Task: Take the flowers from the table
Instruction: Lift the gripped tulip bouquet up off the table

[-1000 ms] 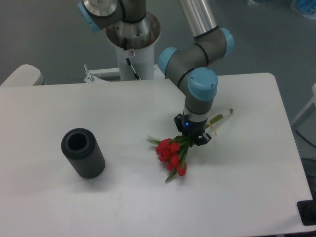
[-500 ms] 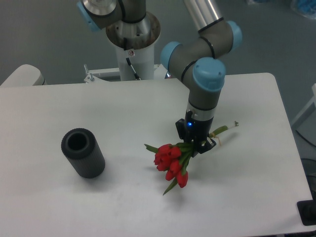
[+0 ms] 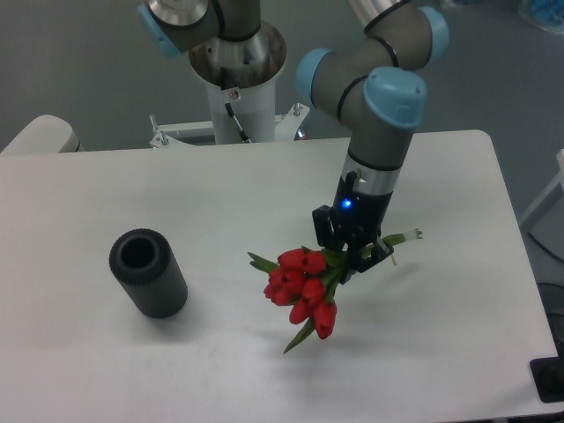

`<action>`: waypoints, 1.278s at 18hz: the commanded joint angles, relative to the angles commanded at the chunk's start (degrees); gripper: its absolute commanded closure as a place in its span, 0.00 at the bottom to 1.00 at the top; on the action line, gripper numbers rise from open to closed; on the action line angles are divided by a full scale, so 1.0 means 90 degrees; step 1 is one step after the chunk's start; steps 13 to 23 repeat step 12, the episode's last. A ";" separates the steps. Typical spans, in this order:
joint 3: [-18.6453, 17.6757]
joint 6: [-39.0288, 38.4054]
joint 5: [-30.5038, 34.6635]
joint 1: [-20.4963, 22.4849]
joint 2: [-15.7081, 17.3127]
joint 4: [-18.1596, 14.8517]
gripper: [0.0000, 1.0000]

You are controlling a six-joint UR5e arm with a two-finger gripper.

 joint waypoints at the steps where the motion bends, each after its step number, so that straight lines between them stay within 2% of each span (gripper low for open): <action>1: 0.0010 -0.0118 -0.0146 -0.0010 0.0049 0.0000 0.69; 9: -0.0059 -0.0431 -0.0411 0.0010 0.0381 -0.0049 0.70; 12: -0.0068 -0.0441 -0.0733 0.0068 0.0459 -0.0156 0.70; 23: -0.0068 -0.0441 -0.0733 0.0068 0.0459 -0.0156 0.70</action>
